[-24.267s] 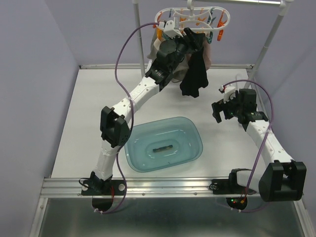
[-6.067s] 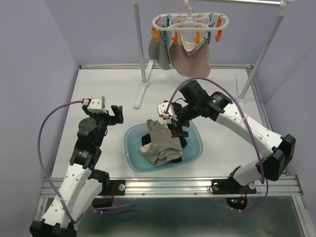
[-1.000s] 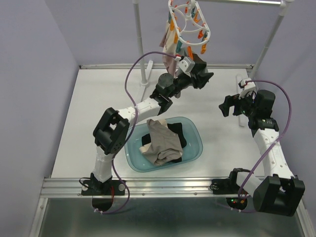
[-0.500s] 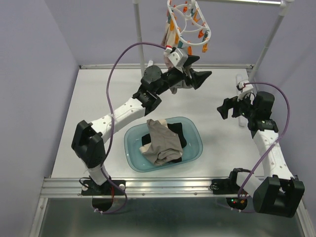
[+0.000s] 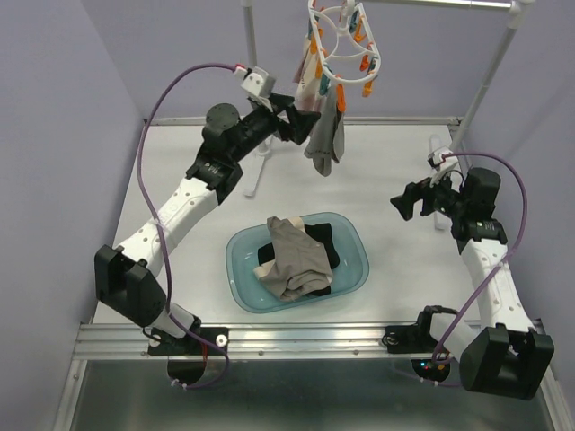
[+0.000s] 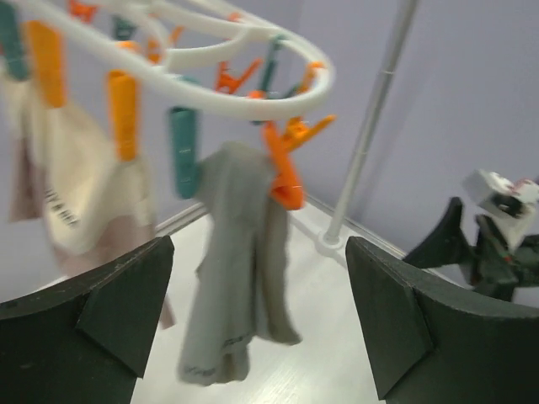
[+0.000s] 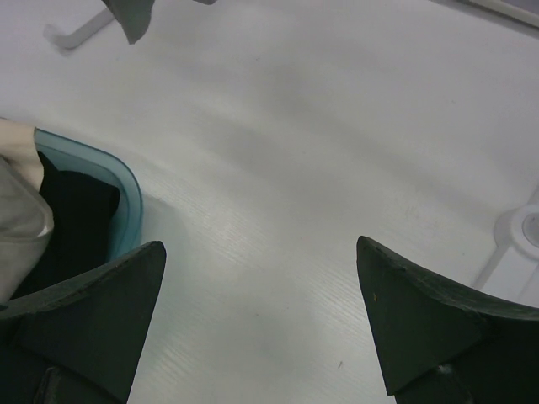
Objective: Remove the underwear clipped to the hanger
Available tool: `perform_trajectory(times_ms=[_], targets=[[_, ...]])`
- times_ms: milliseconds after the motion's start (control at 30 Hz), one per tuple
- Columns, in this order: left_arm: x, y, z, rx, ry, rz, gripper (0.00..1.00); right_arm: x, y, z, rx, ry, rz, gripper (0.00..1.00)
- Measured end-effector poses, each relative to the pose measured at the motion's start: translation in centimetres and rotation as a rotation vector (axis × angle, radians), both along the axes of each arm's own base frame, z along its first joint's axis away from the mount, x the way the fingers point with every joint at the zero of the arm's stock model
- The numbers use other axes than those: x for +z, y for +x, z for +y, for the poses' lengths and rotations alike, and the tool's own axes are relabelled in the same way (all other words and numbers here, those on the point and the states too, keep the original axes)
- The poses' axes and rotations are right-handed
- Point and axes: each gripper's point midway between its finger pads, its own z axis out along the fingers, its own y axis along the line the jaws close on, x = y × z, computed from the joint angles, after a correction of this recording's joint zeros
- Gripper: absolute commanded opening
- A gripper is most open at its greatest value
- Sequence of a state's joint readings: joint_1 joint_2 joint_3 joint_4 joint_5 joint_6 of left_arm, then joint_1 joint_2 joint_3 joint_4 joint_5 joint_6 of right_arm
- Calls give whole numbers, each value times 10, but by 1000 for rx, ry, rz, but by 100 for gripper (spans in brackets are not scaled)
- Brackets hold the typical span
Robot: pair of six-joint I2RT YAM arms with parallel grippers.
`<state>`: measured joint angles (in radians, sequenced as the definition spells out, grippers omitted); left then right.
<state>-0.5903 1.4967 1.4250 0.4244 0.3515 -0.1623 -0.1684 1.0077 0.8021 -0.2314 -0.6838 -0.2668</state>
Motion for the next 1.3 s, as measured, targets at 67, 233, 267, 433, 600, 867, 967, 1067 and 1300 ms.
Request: perform_trajectory(times_ms=[67, 233, 267, 433, 600, 867, 967, 1067, 1300], targets=[[-7, 16, 30, 65, -14, 45, 96, 4, -4, 5, 31, 8, -15, 100], [-28, 27, 68, 135, -16, 110, 96, 11, -10, 15, 95, 24, -39, 100], [-33, 25, 67, 127, -10, 116, 96, 10, -11, 16, 101, 25, -39, 100], [-55, 27, 67, 98, 21, 149, 96, 4, -14, 19, 117, 36, -22, 100], [-83, 44, 56, 64, 46, 172, 95, 4, -14, 20, 123, 39, -22, 100], [-152, 76, 28, -4, 83, 276, 91, 2, -14, 19, 123, 40, -17, 100], [-167, 84, 15, -35, 90, 299, 88, 2, -14, 19, 122, 40, -17, 100], [-170, 82, 4, -66, 88, 299, 80, 2, -14, 19, 122, 39, -17, 100], [-143, 61, -23, -181, 49, 226, 13, 2, -14, 19, 122, 39, -17, 100]])
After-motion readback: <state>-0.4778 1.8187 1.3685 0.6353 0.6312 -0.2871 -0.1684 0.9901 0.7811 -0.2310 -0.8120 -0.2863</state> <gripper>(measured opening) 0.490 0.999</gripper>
